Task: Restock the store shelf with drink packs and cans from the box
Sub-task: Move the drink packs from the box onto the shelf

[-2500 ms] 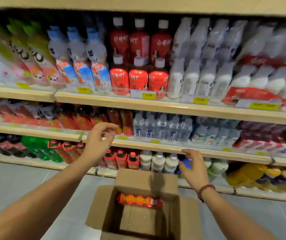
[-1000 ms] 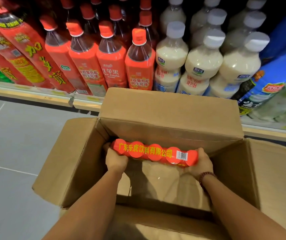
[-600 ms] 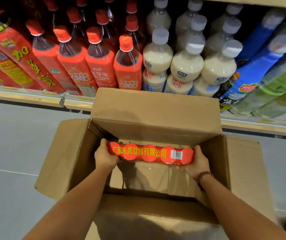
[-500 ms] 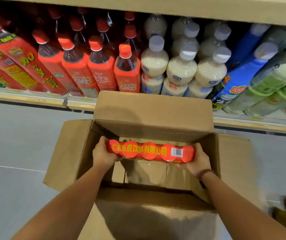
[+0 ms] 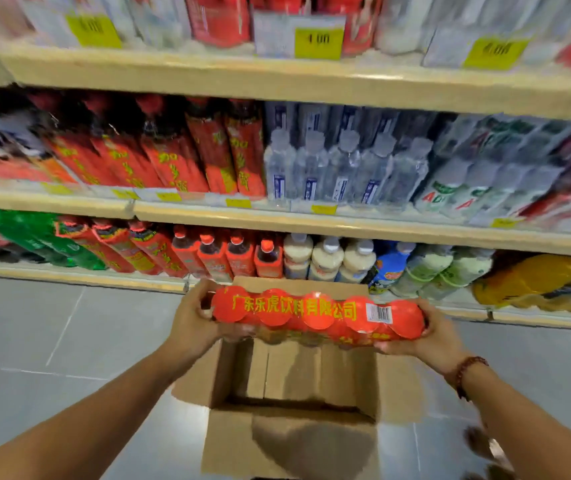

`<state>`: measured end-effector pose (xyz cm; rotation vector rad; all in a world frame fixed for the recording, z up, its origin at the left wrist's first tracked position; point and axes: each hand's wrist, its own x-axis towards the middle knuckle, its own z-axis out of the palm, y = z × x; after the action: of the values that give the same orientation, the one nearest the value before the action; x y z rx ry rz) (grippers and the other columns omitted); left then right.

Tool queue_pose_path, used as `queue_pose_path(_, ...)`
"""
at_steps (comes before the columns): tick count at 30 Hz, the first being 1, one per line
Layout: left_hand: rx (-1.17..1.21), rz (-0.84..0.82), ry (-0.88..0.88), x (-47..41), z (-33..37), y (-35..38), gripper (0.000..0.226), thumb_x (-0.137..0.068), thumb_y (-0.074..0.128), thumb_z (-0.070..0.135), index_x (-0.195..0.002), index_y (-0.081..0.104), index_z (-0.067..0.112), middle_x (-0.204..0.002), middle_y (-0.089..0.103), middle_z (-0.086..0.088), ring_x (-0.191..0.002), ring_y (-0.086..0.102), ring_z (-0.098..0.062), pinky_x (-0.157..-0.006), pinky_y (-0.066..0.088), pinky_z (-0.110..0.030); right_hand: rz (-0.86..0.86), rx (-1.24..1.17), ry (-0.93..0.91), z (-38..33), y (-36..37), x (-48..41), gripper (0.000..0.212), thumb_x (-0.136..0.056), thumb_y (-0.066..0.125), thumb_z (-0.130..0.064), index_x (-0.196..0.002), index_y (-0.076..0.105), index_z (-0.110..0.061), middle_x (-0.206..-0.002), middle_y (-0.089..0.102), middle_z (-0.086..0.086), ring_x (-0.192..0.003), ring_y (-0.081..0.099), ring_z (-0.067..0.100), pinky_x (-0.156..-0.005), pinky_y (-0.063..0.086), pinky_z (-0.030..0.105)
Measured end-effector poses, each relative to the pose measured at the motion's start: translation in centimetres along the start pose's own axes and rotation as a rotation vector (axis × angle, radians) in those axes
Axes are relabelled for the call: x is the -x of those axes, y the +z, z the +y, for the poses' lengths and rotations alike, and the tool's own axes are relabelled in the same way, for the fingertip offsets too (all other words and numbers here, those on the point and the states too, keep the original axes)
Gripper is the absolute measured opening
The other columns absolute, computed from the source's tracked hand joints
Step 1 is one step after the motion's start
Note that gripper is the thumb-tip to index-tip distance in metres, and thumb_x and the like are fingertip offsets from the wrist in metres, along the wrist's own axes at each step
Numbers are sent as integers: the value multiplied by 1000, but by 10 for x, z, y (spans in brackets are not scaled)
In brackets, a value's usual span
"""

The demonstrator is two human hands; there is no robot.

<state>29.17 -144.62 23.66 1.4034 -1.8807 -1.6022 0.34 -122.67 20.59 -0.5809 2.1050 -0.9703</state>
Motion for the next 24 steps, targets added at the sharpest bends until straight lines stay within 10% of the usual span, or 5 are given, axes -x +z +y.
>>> queue_pose_path(4, 28, 31, 107, 25, 93, -43, 79, -23, 94, 44, -90, 62, 17, -83, 70, 7, -73, 62, 0, -68, 50, -24, 19, 33, -114, -106, -58, 42, 68, -35, 96, -19, -91, 59, -30, -89, 67, -9, -79, 63, 4, -59, 49, 11)
queue_pose_path(10, 99, 6, 213, 60, 233, -105, 75, -24, 97, 19, -87, 58, 3, -63, 65, 0, -55, 59, -9, -48, 44, -12, 20, -22, -189, -230, -126, 98, 88, -17, 96, -37, -97, 67, -19, -84, 76, -5, -77, 70, 5, -65, 53, 16)
queue_pose_path(24, 131, 225, 568, 136, 483, -202, 57, -36, 96, 22, -87, 70, 18, -77, 72, -1, -69, 64, -13, -61, 49, -25, 237, -188, -550, -450, -242, 201, 101, -7, 95, -36, -100, 58, -20, -86, 72, 8, -64, 69, 18, -47, 53, 27)
